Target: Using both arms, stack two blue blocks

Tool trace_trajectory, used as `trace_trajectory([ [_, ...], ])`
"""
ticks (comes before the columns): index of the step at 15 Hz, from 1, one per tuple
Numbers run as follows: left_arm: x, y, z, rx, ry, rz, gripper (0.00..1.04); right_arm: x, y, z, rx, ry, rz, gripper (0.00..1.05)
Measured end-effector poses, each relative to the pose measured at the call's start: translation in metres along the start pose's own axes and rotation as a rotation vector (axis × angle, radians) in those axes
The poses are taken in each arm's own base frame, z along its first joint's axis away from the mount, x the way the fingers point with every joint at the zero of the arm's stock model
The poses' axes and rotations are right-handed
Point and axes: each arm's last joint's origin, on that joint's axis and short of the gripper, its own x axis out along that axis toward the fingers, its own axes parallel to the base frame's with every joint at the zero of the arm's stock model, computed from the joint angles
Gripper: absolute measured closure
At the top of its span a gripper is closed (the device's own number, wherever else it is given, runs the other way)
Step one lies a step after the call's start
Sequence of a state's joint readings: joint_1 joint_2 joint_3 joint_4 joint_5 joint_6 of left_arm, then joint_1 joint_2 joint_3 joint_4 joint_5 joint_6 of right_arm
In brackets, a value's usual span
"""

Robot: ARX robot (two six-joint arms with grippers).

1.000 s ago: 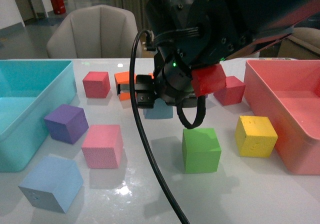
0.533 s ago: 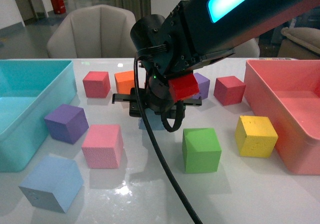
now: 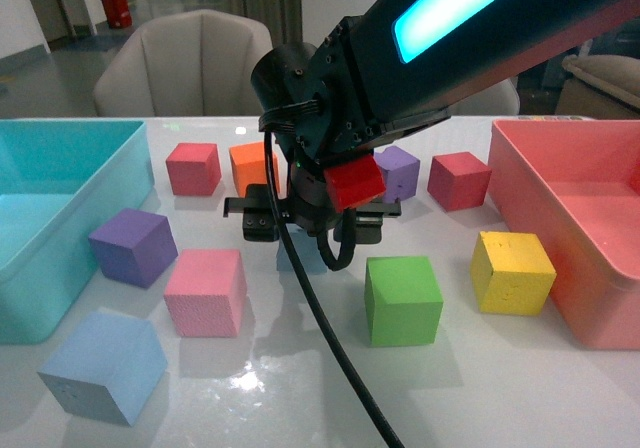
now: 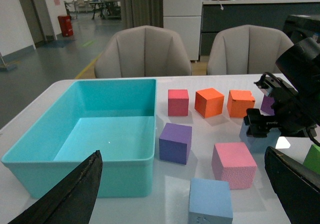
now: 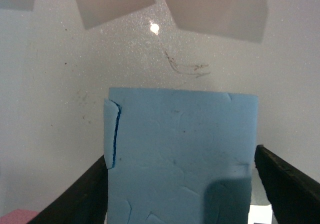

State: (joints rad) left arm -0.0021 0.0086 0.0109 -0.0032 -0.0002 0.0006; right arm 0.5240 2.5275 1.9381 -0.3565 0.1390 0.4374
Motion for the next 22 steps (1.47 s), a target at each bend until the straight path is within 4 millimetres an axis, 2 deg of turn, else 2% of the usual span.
trace_trajectory([
  [2,0.000,0.000,0.000,0.000,0.000,0.000,0.07,-0.002,0.000,0.002,0.004,-0.021,0.010,0.07],
  [5,0.000,0.000,0.000,0.000,0.000,0.000,0.07,-0.026,0.001,0.011,0.016,-0.096,0.046,0.06],
  [6,0.000,0.000,0.000,0.000,0.000,0.000,0.07,-0.041,0.000,0.015,0.028,-0.139,0.066,0.06],
  [9,0.000,0.000,0.000,0.000,0.000,0.000,0.07,-0.106,-0.012,0.020,0.069,-0.336,0.144,0.06],
  [10,0.000,0.000,0.000,0.000,0.000,0.000,0.07,-0.135,-0.020,0.014,0.081,-0.427,0.147,0.06],
  [11,0.000,0.000,0.000,0.000,0.000,0.000,0.07,-0.166,-0.029,-0.005,0.094,-0.489,0.129,0.06],
  [13,0.000,0.000,0.000,0.000,0.000,0.000,0.07,-0.234,-0.049,-0.059,0.096,-0.613,0.116,0.06],
  [14,0.000,0.000,0.000,0.000,0.000,0.000,0.07,-0.250,-0.061,-0.076,0.099,-0.656,0.118,0.06],
  [16,0.000,0.000,0.000,0.000,-0.001,0.000,0.07,-0.260,-0.084,-0.089,0.133,-0.703,0.070,0.06],
  [17,0.000,0.000,0.000,0.000,0.000,0.000,0.07,-0.263,-0.106,-0.106,0.127,-0.833,-0.023,0.17],
  [18,0.000,0.000,0.000,0.000,0.000,0.000,0.07,-0.283,-0.137,-0.129,0.022,-0.904,-0.087,0.34],
  [19,0.000,0.000,0.000,0.000,0.000,0.000,0.07,-0.301,-0.166,-0.151,-0.034,-0.928,-0.132,0.50],
  [20,0.000,0.000,0.000,0.000,0.000,0.000,0.07,-0.304,-0.191,-0.177,-0.057,-0.922,-0.161,0.69],
  [22,0.000,0.000,0.000,0.000,0.000,0.000,0.07,-0.309,-0.199,-0.191,-0.082,-0.957,-0.138,0.98],
])
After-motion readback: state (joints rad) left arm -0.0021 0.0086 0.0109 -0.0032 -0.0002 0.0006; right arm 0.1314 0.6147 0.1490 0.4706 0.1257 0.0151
